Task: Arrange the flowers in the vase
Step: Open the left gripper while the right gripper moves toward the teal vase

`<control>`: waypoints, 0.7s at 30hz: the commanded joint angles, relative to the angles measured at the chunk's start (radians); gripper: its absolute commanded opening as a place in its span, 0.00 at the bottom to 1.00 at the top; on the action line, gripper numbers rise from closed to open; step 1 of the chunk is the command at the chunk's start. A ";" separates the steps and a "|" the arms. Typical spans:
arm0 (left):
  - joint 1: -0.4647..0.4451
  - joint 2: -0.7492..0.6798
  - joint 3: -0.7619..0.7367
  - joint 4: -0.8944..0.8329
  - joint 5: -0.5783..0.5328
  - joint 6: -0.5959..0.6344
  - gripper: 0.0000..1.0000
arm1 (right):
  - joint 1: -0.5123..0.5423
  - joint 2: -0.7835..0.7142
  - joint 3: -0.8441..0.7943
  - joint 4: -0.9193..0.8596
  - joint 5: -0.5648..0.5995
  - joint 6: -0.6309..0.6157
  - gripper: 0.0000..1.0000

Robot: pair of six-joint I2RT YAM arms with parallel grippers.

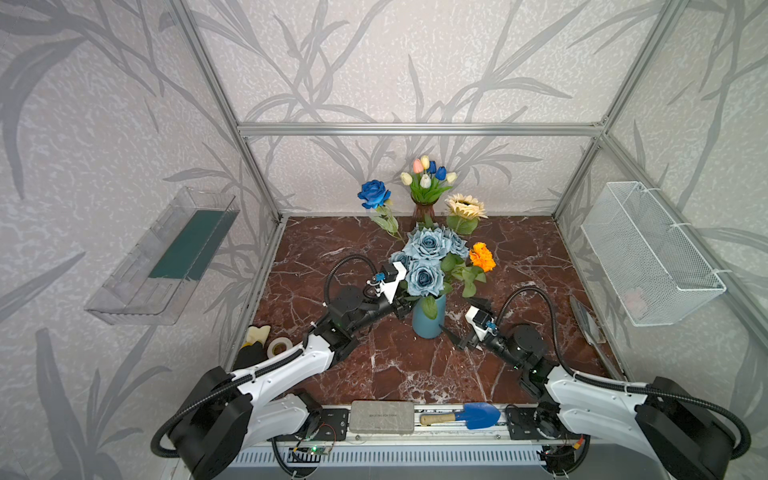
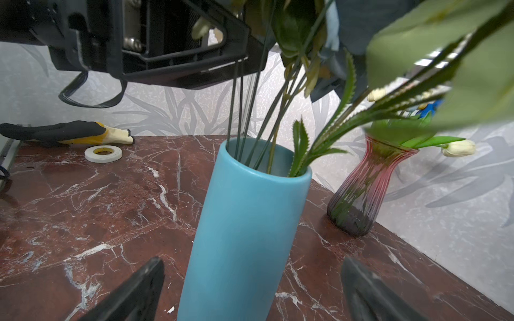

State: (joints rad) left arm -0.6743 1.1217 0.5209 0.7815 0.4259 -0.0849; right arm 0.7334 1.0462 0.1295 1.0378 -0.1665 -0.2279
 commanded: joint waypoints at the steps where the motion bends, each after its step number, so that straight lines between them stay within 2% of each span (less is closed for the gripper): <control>1: -0.004 -0.075 -0.032 -0.081 -0.045 0.045 0.46 | 0.006 0.026 0.060 0.006 -0.030 0.036 0.99; 3: -0.004 -0.123 -0.051 -0.133 -0.081 0.068 0.53 | 0.006 0.063 0.082 0.024 -0.023 0.053 0.99; 6: -0.003 -0.198 -0.096 -0.167 -0.169 0.055 0.73 | 0.006 0.130 0.131 0.042 -0.019 0.075 0.99; 8: -0.001 -0.250 -0.128 -0.185 -0.198 0.069 0.76 | 0.006 0.176 0.159 0.047 -0.001 0.106 0.99; 10: -0.001 -0.297 -0.150 -0.215 -0.224 0.079 0.83 | 0.006 0.233 0.180 0.091 0.012 0.135 0.99; 15: 0.001 -0.330 -0.184 -0.274 -0.251 0.103 0.86 | 0.006 0.355 0.239 0.168 0.015 0.168 0.99; 21: 0.003 -0.302 -0.228 -0.214 -0.265 0.102 0.86 | 0.006 0.441 0.285 0.198 -0.030 0.170 0.99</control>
State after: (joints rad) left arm -0.6739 0.8108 0.3119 0.5385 0.1829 0.0021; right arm 0.7341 1.4673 0.3824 1.1645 -0.1726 -0.0742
